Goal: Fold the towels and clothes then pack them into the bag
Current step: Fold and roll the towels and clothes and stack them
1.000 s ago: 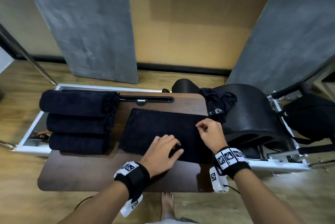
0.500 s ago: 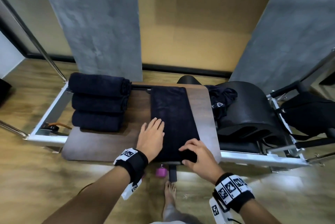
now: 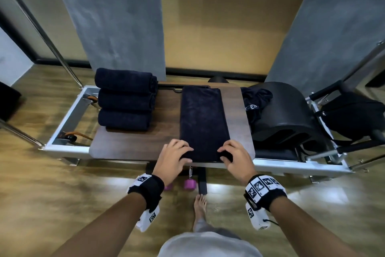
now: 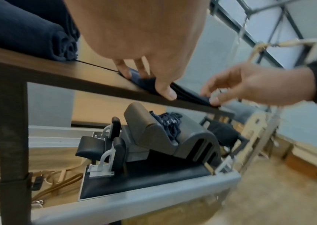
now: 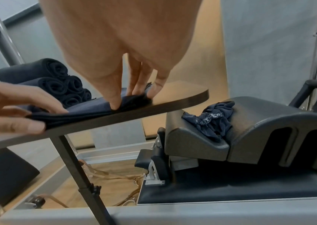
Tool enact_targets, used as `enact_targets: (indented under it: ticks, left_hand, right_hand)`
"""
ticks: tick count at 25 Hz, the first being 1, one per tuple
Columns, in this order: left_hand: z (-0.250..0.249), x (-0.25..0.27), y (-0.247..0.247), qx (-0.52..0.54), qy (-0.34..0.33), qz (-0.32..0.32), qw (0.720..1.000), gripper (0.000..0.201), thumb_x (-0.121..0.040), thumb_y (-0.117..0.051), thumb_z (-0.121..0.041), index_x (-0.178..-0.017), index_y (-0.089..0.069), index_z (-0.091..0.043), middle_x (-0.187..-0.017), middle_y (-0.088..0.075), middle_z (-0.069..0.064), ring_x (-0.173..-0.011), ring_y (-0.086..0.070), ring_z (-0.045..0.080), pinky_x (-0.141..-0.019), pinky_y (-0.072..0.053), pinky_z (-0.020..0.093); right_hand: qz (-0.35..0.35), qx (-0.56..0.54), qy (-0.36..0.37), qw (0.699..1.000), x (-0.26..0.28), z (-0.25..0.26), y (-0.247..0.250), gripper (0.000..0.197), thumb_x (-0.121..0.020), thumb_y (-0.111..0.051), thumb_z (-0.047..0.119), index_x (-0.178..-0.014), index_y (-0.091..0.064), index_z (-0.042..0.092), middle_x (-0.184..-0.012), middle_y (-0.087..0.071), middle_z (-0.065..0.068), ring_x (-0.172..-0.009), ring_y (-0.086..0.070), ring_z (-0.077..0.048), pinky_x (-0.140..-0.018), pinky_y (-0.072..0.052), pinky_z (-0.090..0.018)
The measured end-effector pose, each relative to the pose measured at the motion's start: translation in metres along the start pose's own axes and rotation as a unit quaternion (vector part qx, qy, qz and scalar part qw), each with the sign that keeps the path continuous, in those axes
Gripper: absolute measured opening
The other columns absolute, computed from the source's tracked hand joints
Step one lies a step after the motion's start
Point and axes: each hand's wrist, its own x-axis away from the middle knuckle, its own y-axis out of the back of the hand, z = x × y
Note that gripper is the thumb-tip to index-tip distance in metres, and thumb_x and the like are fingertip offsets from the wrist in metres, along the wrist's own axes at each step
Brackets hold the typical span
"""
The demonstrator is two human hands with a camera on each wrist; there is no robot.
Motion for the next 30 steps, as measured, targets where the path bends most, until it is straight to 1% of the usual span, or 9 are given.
enact_targets:
  ticks: [3, 6, 10, 12, 14, 18, 22, 26, 30]
  left_hand:
    - [0.004, -0.009, 0.007, 0.055, 0.017, -0.043, 0.997, 0.017, -0.091, -0.081, -0.019, -0.108, -0.081, -0.021, -0.108, -0.072, -0.015, -0.107, -0.056, 0.013, -0.090, -0.046, 0.036]
    - [0.004, -0.017, 0.007, 0.111, 0.037, -0.057, 0.991, 0.008, -0.095, -0.076, -0.011, -0.100, -0.081, -0.014, -0.096, -0.072, -0.007, -0.097, -0.057, 0.015, -0.085, -0.052, 0.040]
    - [0.004, -0.034, 0.007, 0.242, 0.183, -0.050, 0.952, 0.009, -0.103, -0.066, -0.017, -0.100, -0.073, -0.022, -0.084, -0.074, -0.008, -0.095, -0.063, 0.022, -0.087, -0.051, 0.041]
    - [0.006, -0.040, 0.009, 0.257, 0.208, -0.035, 0.943, 0.013, -0.105, -0.062, -0.020, -0.096, -0.061, -0.029, -0.068, -0.068, -0.013, -0.084, -0.059, 0.019, -0.077, -0.047, 0.039]
    - [0.005, -0.043, 0.010, 0.254, 0.224, -0.028, 0.940, 0.019, -0.104, -0.063, -0.022, -0.087, -0.056, -0.029, -0.068, -0.067, -0.008, -0.078, -0.059, 0.020, -0.070, -0.045, 0.037]
    - [0.007, -0.048, 0.012, 0.274, 0.262, -0.043, 0.924, 0.022, -0.101, -0.071, -0.025, -0.080, -0.066, -0.022, -0.078, -0.071, 0.001, -0.089, -0.066, 0.024, -0.077, -0.048, 0.035]
    - [-0.002, -0.035, 0.015, 0.215, 0.169, -0.062, 0.960, 0.023, -0.101, -0.068, -0.039, -0.083, -0.068, -0.025, -0.077, -0.066, -0.010, -0.081, -0.060, 0.012, -0.076, -0.052, 0.041]
    - [-0.006, -0.023, 0.016, 0.062, 0.045, -0.013, 0.997, 0.045, -0.090, -0.069, -0.062, -0.110, -0.076, -0.023, -0.109, -0.058, -0.010, -0.106, -0.051, 0.008, -0.087, -0.045, 0.031]
    - [-0.003, -0.030, 0.013, 0.091, 0.060, -0.033, 0.993, 0.021, -0.099, -0.073, -0.034, -0.104, -0.081, -0.015, -0.102, -0.056, -0.009, -0.100, -0.051, 0.013, -0.087, -0.049, 0.037]
  right_hand:
    - [-0.008, 0.047, 0.040, 0.998, 0.002, -0.004, -0.003, 0.023, -0.090, -0.076, 0.027, -0.112, -0.073, 0.021, -0.115, -0.057, 0.009, -0.110, -0.055, -0.013, -0.091, -0.052, -0.035]
    - [0.016, 0.093, 0.041, 0.995, 0.002, -0.003, -0.004, 0.039, -0.091, -0.072, 0.044, -0.124, -0.067, 0.024, -0.121, -0.055, 0.009, -0.114, -0.053, -0.013, -0.093, -0.048, -0.034]
    - [0.023, 0.140, 0.017, 0.990, -0.001, 0.006, -0.008, 0.056, -0.096, -0.068, 0.034, -0.147, -0.046, 0.025, -0.129, -0.057, 0.006, -0.119, -0.053, -0.016, -0.101, -0.047, -0.037]
    - [0.014, 0.185, 0.025, 0.982, -0.004, 0.012, -0.012, 0.051, -0.097, -0.067, 0.028, -0.143, -0.046, 0.025, -0.124, -0.059, 0.004, -0.111, -0.056, -0.019, -0.098, -0.048, -0.037]
    - [0.010, 0.238, 0.048, 0.970, -0.007, 0.015, -0.014, 0.039, -0.097, -0.066, 0.021, -0.134, -0.056, 0.023, -0.118, -0.061, 0.003, -0.105, -0.058, -0.020, -0.092, -0.049, -0.036]
    - [-0.029, 0.258, 0.086, 0.962, -0.012, 0.013, -0.009, 0.029, -0.081, -0.078, 0.007, -0.108, -0.075, 0.017, -0.110, -0.065, -0.001, -0.098, -0.062, -0.024, -0.083, -0.052, -0.038]
    - [-0.004, 0.221, 0.073, 0.973, -0.026, 0.016, -0.004, 0.029, -0.074, -0.070, -0.002, -0.097, -0.077, 0.015, -0.104, -0.063, 0.002, -0.098, -0.059, -0.024, -0.082, -0.046, -0.038]
    - [0.042, 0.159, 0.059, 0.985, -0.048, 0.017, 0.004, 0.040, -0.071, -0.058, -0.017, -0.097, -0.078, 0.006, -0.092, -0.070, -0.006, -0.092, -0.062, -0.030, -0.078, -0.051, -0.042]
    - [0.071, 0.124, 0.015, 0.990, -0.057, 0.013, 0.009, 0.037, -0.081, -0.055, -0.014, -0.101, -0.066, 0.015, -0.088, -0.068, -0.002, -0.087, -0.060, -0.020, -0.076, -0.050, -0.036]
